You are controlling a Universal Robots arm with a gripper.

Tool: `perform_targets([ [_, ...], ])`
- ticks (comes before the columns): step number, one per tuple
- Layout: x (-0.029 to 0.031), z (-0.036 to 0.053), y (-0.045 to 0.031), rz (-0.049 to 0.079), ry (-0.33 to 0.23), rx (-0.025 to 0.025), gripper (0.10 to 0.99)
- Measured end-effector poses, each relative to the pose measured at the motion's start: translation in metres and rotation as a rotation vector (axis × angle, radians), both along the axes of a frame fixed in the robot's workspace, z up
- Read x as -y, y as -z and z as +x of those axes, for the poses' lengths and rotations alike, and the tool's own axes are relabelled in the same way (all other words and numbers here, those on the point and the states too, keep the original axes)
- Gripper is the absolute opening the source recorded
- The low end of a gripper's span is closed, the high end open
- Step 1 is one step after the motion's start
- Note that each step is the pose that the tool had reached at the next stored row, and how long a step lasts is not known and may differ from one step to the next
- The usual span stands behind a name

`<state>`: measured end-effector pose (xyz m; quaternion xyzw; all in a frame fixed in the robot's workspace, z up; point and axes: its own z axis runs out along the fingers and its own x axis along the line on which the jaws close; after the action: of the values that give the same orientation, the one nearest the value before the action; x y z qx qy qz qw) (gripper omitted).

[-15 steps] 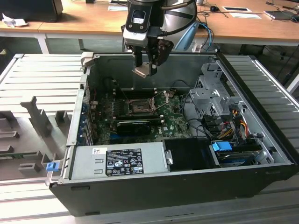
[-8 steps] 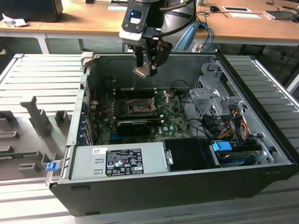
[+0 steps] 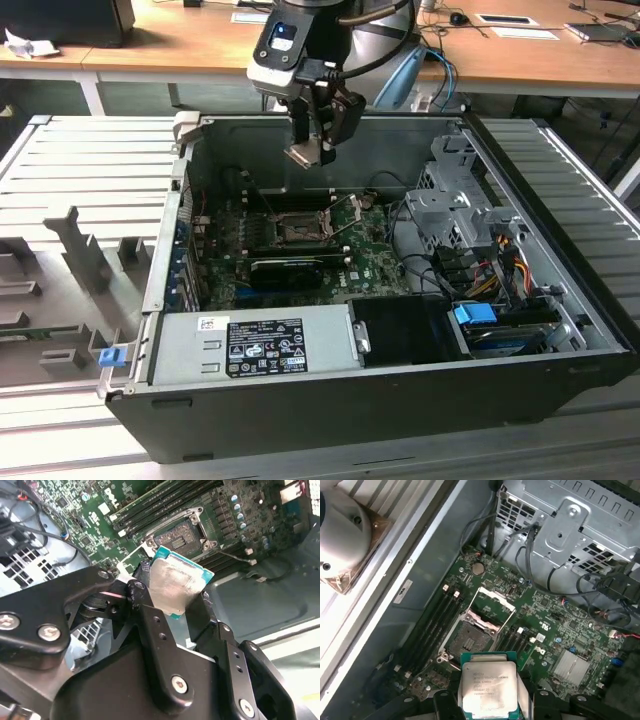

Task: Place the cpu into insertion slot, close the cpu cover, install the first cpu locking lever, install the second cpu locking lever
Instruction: 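Place the cpu into insertion slot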

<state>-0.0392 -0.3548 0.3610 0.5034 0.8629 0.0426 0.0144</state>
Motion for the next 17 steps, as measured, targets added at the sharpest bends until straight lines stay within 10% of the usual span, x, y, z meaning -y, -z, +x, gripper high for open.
perform_targets([
  [17,0.0,0.0,0.0059,0.0,0.243,0.0,0.525],
])
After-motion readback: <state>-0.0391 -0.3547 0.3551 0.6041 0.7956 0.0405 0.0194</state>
